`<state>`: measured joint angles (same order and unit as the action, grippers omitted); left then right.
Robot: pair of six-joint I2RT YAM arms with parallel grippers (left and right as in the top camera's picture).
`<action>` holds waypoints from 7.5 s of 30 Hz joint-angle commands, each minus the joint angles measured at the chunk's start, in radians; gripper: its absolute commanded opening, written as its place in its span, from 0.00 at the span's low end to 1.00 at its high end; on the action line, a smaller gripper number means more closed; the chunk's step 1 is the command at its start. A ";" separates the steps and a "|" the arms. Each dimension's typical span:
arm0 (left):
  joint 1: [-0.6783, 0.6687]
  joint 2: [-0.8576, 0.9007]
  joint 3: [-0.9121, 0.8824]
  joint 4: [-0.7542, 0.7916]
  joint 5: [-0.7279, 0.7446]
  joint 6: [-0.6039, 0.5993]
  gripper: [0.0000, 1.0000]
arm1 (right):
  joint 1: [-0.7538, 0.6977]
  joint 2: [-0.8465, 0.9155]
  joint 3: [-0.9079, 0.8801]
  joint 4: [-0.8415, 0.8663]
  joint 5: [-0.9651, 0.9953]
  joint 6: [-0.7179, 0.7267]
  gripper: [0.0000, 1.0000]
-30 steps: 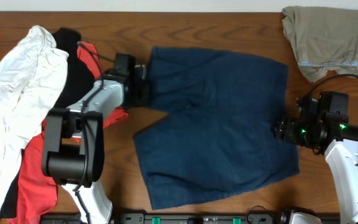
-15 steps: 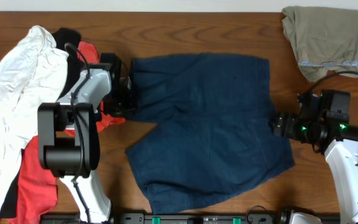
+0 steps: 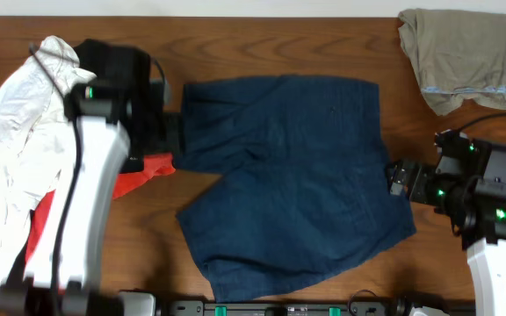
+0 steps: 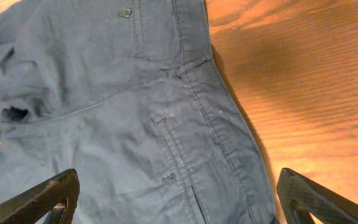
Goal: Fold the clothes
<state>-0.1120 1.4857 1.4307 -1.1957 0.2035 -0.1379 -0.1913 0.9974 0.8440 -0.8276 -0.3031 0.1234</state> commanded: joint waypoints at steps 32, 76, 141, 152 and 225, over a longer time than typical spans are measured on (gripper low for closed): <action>-0.159 0.321 -0.624 0.785 -0.063 -0.050 0.66 | 0.003 0.032 0.011 0.006 0.008 0.010 0.96; -0.175 -0.302 -0.820 0.290 -0.064 -0.556 0.52 | 0.003 -0.062 0.016 -0.187 0.262 0.375 0.99; -0.140 -0.143 -0.668 0.452 -0.033 -0.210 0.06 | 0.346 0.037 -0.325 -0.095 0.271 0.681 0.83; -0.140 -0.143 -0.668 0.478 -0.033 -0.210 0.06 | 0.347 0.056 -0.395 0.026 0.270 0.684 0.72; -0.145 0.169 -0.250 1.100 -0.271 -0.109 0.06 | 0.051 0.333 0.176 0.032 0.457 0.323 0.01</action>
<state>-0.2855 1.6249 1.1664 -0.1558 0.0483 -0.2604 -0.0826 1.2995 1.0267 -0.8192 0.0013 0.4591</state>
